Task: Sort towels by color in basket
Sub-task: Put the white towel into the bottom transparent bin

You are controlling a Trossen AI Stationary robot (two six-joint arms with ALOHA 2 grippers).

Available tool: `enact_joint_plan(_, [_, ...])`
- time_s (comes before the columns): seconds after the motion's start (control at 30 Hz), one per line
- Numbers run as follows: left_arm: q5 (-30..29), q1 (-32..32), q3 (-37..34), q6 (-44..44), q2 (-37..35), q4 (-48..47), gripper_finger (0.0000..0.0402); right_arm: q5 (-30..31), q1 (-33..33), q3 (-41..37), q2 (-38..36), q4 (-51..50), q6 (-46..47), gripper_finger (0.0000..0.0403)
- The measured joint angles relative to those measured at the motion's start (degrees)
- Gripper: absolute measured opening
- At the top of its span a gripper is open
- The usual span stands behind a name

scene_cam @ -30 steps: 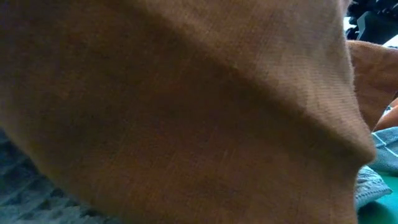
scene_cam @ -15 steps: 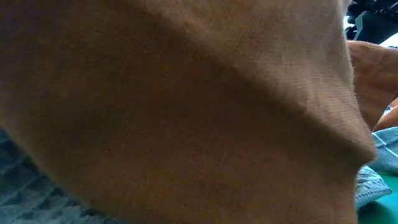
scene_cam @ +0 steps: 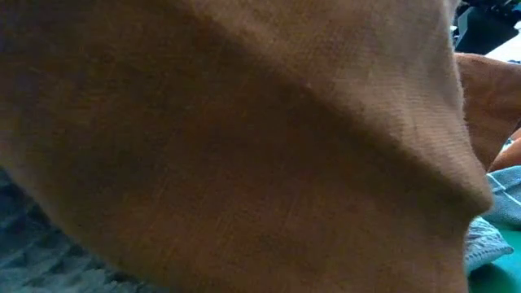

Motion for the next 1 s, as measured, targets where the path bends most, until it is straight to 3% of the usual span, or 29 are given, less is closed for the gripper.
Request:
enact_joint_plan(0.43, [2.21,0.68,-10.15,-0.75,0.37,5.59,0.0005,-0.46,0.0,0.0,10.88,19.34,-12.7,0.0219])
enact_joint_plan(0.7, [1.21,1.46,-14.64,-0.79,0.33,11.1,0.0017,-7.51,0.0,0.0,20.82,41.85,-26.6,0.0219])
enact_joint_plan(1.0, [-1.05,2.29,-17.67,-0.91,0.33,13.72,0.0085,-10.98,-0.02,0.0,33.47,67.66,-38.57,0.0219])
